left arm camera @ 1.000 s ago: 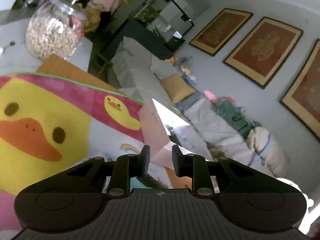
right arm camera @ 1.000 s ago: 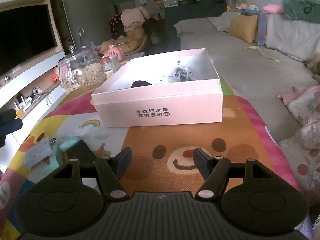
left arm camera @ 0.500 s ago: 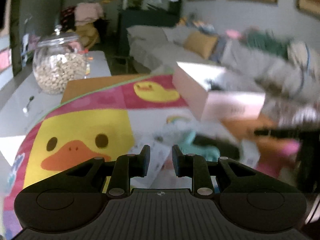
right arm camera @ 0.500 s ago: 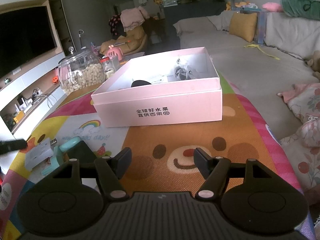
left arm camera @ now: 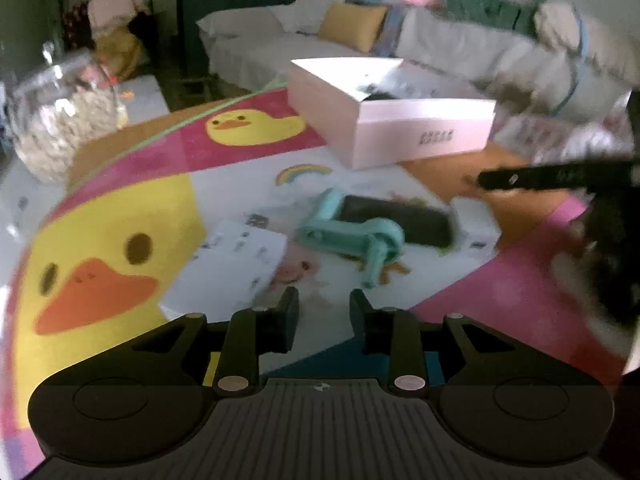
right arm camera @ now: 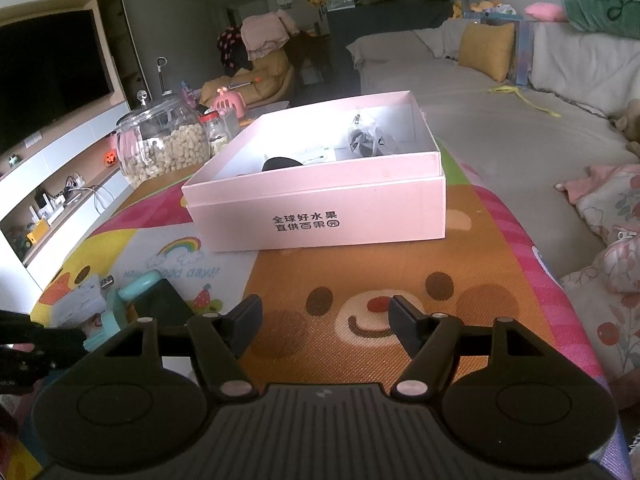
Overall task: Organize rigid objects
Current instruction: 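Reach the left gripper to the white card while the right grasps the teal handle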
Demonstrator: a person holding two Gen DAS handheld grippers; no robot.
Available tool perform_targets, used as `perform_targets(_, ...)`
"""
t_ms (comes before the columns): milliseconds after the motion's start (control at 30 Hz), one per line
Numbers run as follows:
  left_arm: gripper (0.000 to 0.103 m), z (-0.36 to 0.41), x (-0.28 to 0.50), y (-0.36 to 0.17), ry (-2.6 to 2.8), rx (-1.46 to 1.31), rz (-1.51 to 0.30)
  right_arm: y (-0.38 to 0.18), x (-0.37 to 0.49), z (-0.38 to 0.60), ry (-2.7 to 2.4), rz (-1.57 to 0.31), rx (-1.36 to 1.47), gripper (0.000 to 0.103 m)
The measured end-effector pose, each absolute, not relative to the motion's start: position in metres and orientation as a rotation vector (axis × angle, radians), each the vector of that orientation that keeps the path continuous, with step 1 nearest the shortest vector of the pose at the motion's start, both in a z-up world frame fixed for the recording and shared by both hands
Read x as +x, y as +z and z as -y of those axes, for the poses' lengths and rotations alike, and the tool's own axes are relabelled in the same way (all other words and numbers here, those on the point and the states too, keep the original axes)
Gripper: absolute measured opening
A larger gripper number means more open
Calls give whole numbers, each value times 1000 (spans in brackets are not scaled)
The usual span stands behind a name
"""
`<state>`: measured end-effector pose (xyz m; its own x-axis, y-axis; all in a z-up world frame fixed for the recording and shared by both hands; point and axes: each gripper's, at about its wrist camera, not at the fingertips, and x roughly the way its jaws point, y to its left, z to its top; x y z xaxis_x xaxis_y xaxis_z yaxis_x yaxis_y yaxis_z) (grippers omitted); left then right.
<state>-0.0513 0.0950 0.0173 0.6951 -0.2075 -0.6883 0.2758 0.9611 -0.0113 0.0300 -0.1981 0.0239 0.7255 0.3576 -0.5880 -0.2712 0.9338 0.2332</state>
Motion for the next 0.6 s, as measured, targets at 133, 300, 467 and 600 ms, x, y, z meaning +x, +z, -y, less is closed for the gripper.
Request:
perform_targets(133, 33, -98, -56, 31, -197, 143, -678, 23, 31, 197, 350, -680, 133, 72)
perform_targets(300, 32, -121, -43, 35, -9, 118, -673, 24, 29, 197, 352, -677, 136, 72)
perform_targets(467, 32, -145, -42, 35, 46, -17, -644, 33, 17, 183, 440, -658, 74, 72)
perform_targets(600, 32, -154, -40, 33, 41, -63, -634, 44, 6, 148, 567, -659, -33, 72)
